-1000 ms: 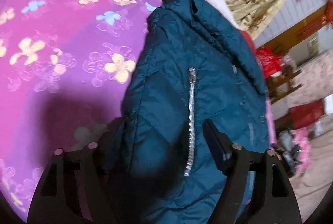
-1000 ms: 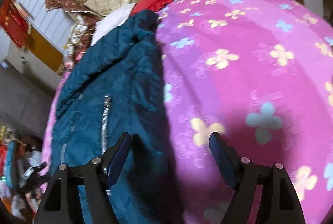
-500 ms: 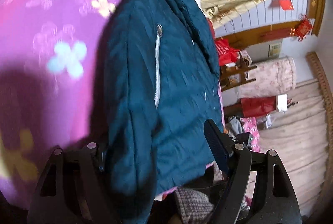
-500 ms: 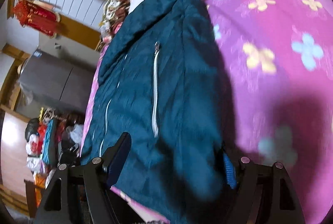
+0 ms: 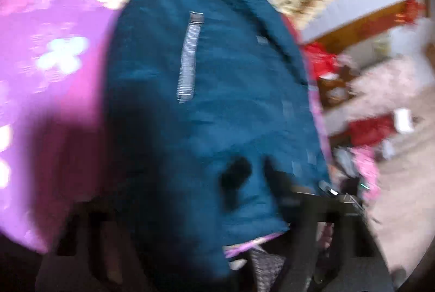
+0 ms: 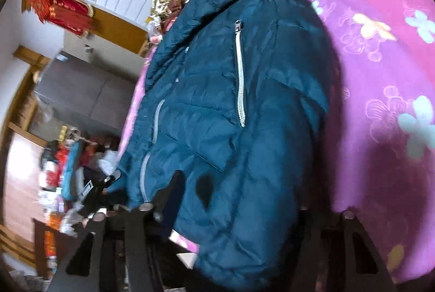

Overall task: Fold large clothes
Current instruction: 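Grasp the jacket hem with both tools and lift it toward the collar, then lay the lifted hem over the jacket toward the collar with both tools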

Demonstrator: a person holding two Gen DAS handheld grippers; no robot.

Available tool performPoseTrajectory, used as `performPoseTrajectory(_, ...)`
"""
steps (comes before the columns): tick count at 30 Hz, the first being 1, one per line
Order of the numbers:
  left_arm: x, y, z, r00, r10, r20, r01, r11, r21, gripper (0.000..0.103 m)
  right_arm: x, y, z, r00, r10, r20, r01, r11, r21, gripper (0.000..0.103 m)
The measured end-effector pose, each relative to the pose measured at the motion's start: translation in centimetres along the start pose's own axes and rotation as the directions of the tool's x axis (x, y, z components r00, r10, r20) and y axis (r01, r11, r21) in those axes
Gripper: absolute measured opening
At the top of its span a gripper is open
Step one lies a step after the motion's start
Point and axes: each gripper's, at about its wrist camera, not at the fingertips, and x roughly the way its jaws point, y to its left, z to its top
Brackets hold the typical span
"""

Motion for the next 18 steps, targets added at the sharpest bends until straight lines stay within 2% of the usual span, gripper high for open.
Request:
performPoseTrajectory(1, -0.1, 0.3, 0.0, 0.998, 0.059, -0.002, -0.059, 0.998, -0.022, 0.02, -0.1, 0.1, -0.2, 1.0, -0.028, 0.005, 0.028, 1.0, -0.001, 0.029)
performPoseTrajectory(2, -0.5, 0.6, 0.0, 0.999, 0.046, 0.004, -0.045, 0.998, -0.047, 0.016, -0.3, 0.1, -0.3, 0.999, -0.042, 0.013, 0.042, 0.999, 0.006, 0.023)
performPoseTrajectory(4, -2.0, 0.5, -0.1, 0.998, 0.044, 0.037, -0.042, 0.997, -0.057, 0.013, -1.1, 0.1, -0.1, 0.999, -0.039, 0.032, 0.038, 0.999, 0.017, 0.019)
performPoseTrajectory(10, -8.6, -3.4, -1.0, 0.981, 0.03, 0.191, -0.04, 0.998, 0.047, 0.01, -5.8, 4.0, 0.4, 0.994, 0.012, 0.112, -0.004, 0.997, -0.073, 0.015)
performPoseTrajectory(13, -11.0, -5.6, -2.0, 0.968, 0.037, 0.247, -0.066, 0.992, 0.108, 0.01, -8.1, 7.1, -0.3, 0.991, 0.036, 0.133, -0.014, 0.987, -0.162, 0.015)
performPoseTrajectory(14, -11.4, -6.1, -2.4, 0.964, 0.046, 0.262, -0.081, 0.989, 0.125, 0.01, -8.6, 7.9, -0.5, 0.99, 0.009, 0.14, 0.018, 0.982, -0.189, 0.015)
performPoseTrajectory(15, -11.9, -6.5, -2.9, 0.958, 0.061, 0.282, -0.105, 0.984, 0.144, 0.01, -8.9, 8.9, -0.9, 0.986, -0.053, 0.156, 0.088, 0.97, -0.226, 0.015)
performPoseTrajectory(16, -11.9, -6.8, -2.9, 0.953, 0.075, 0.293, -0.124, 0.981, 0.152, 0.01, -9.0, 10.3, -1.4, 0.972, -0.145, 0.184, 0.193, 0.942, -0.274, 0.015)
performPoseTrajectory(17, -12.1, -6.7, -3.2, 0.946, 0.102, 0.307, -0.156, 0.975, 0.156, 0.01, -8.9, 11.2, -1.7, 0.953, -0.219, 0.211, 0.278, 0.909, -0.311, 0.014)
performPoseTrajectory(18, -11.8, -6.8, -3.2, 0.942, 0.123, 0.313, -0.178, 0.972, 0.154, 0.01, -8.4, 12.6, -2.2, 0.916, -0.313, 0.251, 0.388, 0.851, -0.354, 0.014)
